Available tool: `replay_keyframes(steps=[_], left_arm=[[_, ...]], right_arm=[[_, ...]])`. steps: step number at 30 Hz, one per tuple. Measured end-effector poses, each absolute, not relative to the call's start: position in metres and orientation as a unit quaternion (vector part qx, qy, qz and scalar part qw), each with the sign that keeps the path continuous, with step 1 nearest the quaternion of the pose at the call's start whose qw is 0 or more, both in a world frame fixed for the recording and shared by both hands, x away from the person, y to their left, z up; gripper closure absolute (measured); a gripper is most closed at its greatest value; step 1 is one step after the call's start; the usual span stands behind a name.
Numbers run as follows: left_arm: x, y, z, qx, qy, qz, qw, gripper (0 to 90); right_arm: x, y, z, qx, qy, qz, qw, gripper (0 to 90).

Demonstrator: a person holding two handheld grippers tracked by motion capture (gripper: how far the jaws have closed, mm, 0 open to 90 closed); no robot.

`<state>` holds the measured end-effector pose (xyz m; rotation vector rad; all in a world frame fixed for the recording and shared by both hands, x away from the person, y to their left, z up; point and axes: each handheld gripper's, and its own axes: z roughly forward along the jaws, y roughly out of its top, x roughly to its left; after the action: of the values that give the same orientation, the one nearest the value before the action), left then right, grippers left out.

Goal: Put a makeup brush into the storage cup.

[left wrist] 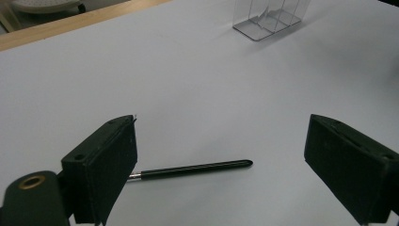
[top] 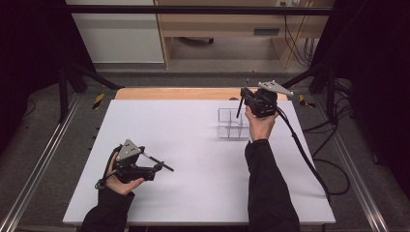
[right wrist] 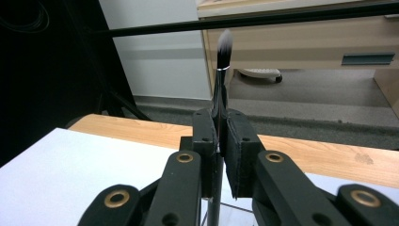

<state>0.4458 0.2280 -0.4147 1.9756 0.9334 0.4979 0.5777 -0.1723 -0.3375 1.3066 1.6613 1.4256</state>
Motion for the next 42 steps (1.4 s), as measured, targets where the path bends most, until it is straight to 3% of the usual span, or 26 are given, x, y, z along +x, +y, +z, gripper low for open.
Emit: replay_keyframes(steps=[42], left_arm=[[0.445, 0.228, -0.414, 0.794, 0.373, 0.201, 0.436, 9.2]], right_arm=[[0.585, -0.159, -0.392, 0.506, 0.649, 0.499, 0.272, 84.1]])
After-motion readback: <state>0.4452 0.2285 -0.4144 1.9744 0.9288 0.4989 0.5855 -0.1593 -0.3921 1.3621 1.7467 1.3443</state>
